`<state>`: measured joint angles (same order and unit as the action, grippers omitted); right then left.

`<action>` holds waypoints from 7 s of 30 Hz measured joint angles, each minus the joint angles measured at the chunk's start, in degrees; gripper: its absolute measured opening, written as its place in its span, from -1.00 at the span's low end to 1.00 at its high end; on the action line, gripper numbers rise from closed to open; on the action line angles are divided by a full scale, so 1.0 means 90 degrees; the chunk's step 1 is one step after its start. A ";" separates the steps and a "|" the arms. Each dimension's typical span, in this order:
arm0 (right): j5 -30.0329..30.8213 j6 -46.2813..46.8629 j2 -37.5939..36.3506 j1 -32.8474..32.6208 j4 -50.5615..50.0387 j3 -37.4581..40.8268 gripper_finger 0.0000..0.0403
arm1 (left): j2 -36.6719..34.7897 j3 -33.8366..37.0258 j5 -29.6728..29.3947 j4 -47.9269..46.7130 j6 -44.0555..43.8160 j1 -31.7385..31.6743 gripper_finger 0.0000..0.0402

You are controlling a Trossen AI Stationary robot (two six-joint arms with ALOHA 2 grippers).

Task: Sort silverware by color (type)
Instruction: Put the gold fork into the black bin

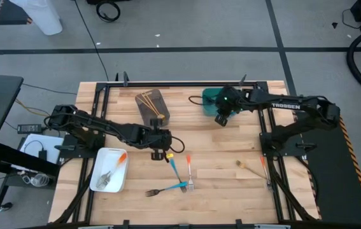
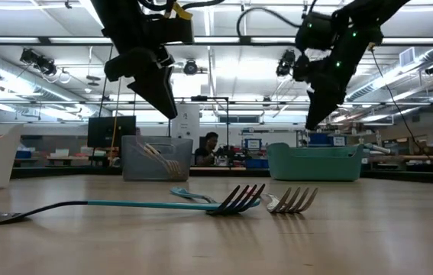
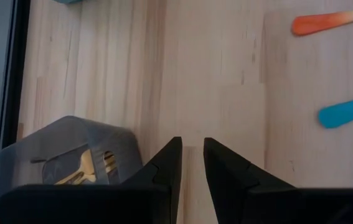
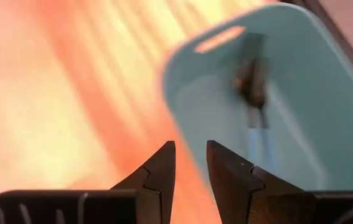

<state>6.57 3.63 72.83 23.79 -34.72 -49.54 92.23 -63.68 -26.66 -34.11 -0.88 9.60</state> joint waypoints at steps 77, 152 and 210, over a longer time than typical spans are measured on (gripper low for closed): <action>0.0116 0.8545 -0.0086 -0.7130 -0.1543 0.1392 -0.22 | 0.0000 0.0000 -0.0002 -0.0146 -0.0848 0.0632 -0.63; -0.0155 0.9096 0.0927 -0.7704 -0.0405 0.1350 -0.90 | -0.0002 -0.0384 0.0448 -0.0773 -0.0964 0.0760 -0.63; 0.4742 0.2971 -0.0341 -0.6252 0.3610 0.1348 -0.90 | -0.0058 0.0539 0.1170 0.4117 0.0326 0.0383 -0.19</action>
<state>49.24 30.37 69.76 -32.48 -2.23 -37.41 91.71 -58.83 -16.13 2.95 2.05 13.04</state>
